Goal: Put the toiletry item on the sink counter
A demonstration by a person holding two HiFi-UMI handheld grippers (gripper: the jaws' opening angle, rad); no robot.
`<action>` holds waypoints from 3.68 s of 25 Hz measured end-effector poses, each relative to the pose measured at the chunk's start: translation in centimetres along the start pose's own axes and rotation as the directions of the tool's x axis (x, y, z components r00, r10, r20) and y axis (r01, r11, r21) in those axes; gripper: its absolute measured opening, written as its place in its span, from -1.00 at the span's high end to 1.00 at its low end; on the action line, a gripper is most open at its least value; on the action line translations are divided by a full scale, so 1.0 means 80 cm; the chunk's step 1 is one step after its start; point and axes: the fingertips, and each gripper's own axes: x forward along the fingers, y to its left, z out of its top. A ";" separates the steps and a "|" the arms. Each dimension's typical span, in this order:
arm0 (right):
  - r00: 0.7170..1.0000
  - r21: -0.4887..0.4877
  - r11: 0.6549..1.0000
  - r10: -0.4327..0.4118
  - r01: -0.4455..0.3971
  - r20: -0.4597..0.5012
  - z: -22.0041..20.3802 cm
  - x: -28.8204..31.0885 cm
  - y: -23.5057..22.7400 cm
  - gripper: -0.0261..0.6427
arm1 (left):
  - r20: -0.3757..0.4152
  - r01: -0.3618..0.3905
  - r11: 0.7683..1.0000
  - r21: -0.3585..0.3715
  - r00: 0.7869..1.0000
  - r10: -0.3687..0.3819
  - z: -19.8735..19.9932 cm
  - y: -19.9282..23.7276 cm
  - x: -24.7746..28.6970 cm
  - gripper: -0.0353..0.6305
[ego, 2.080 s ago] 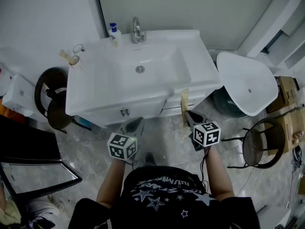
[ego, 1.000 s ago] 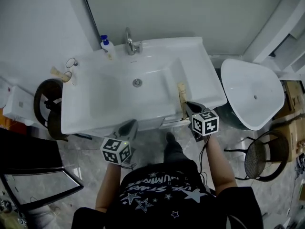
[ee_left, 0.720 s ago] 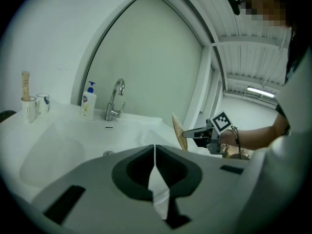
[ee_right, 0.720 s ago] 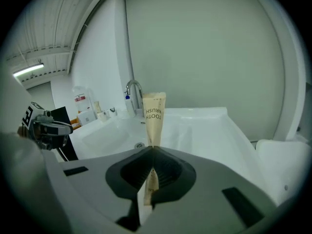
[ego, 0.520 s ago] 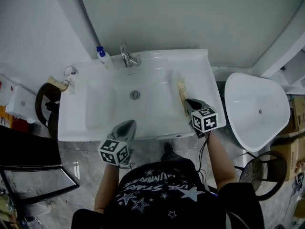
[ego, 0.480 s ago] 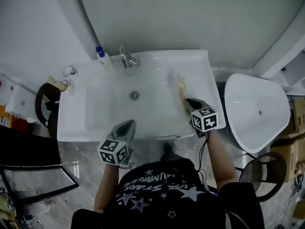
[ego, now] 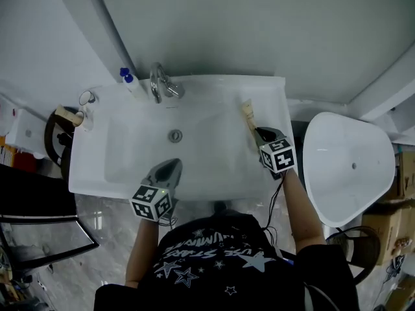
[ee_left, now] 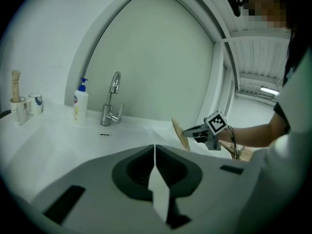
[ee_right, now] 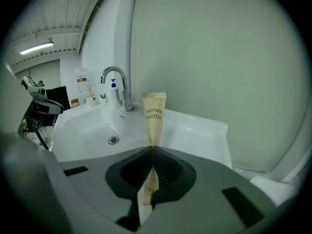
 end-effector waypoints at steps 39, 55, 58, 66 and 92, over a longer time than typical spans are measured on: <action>0.945 -0.811 0.559 -0.140 -0.170 -0.294 0.019 0.180 -0.143 0.87 | -0.096 -0.044 0.997 -0.068 0.995 0.037 0.011 0.017 0.132 0.83; 0.958 -0.762 0.642 -0.156 -0.087 -0.240 0.036 0.165 -0.141 0.55 | -0.069 -0.043 0.996 -0.080 0.997 0.038 0.011 0.018 0.120 0.83; 0.960 -0.746 0.662 -0.158 -0.071 -0.232 0.037 0.154 -0.130 0.54 | -0.058 -0.037 0.995 -0.087 0.998 0.033 0.009 0.019 0.109 0.83; 0.968 -0.682 0.731 -0.160 -0.015 -0.193 0.042 0.101 -0.084 0.54 | -0.038 0.004 0.997 -0.076 0.999 -0.007 0.008 0.011 0.070 0.83; 0.981 -0.344 0.919 -0.190 0.189 0.031 0.029 -0.049 0.151 0.85 | 0.017 0.141 0.990 -0.020 0.990 -0.140 -0.040 0.003 -0.096 0.83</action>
